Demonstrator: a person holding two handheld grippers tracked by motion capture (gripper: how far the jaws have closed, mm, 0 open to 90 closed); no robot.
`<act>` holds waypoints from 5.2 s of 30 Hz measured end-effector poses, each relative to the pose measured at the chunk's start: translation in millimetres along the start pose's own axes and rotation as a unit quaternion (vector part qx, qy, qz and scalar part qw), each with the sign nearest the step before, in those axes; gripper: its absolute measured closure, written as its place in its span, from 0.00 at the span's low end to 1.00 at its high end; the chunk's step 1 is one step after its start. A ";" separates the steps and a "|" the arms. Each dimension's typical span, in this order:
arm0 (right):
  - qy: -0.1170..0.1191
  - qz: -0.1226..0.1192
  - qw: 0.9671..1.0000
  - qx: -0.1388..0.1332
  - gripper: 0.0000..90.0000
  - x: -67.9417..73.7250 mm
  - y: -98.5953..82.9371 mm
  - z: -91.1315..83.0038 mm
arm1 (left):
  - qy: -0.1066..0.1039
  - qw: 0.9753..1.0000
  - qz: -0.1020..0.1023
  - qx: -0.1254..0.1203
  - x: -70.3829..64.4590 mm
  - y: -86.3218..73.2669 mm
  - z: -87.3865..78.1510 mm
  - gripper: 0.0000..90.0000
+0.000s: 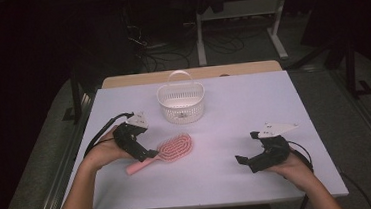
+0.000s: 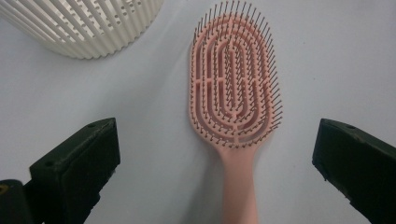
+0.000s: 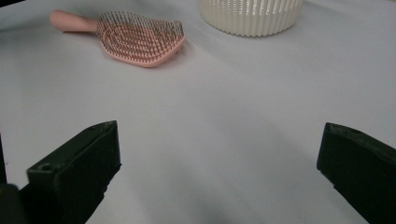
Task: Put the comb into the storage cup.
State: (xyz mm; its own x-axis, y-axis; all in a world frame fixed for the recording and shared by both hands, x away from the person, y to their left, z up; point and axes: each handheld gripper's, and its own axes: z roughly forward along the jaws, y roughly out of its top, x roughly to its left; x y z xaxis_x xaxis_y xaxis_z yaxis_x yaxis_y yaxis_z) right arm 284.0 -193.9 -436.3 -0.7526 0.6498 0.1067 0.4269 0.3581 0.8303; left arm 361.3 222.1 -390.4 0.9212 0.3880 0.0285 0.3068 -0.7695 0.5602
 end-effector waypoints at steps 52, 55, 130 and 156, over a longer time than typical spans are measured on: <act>0.000 0.000 1.000 0.001 0.00 0.2 -0.2 0.0 | 0.001 0.994 0.013 0.111 -2.9 -2.5 24.1 0.12; 0.000 0.000 1.000 0.001 0.00 0.3 -0.1 0.1 | -0.002 0.993 0.013 0.116 -3.6 -2.6 25.8 0.14; -0.001 0.002 1.000 0.001 0.00 -0.1 -1.7 -1.7 | -0.028 0.978 0.004 0.208 -10.7 6.4 49.4 0.66; 0.000 0.004 1.000 0.000 0.00 0.0 -1.6 -1.6 | -0.014 0.973 0.009 0.230 -15.5 11.8 52.8 0.76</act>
State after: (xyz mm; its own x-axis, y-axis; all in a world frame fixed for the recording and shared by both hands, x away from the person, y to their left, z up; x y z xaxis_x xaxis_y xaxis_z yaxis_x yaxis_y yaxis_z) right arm 282.5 -195.5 -436.8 -0.7491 0.6528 0.1125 0.4326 0.3534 0.8295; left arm 363.3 180.2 -428.0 0.9318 0.3629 0.0094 0.3587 -0.9245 0.1290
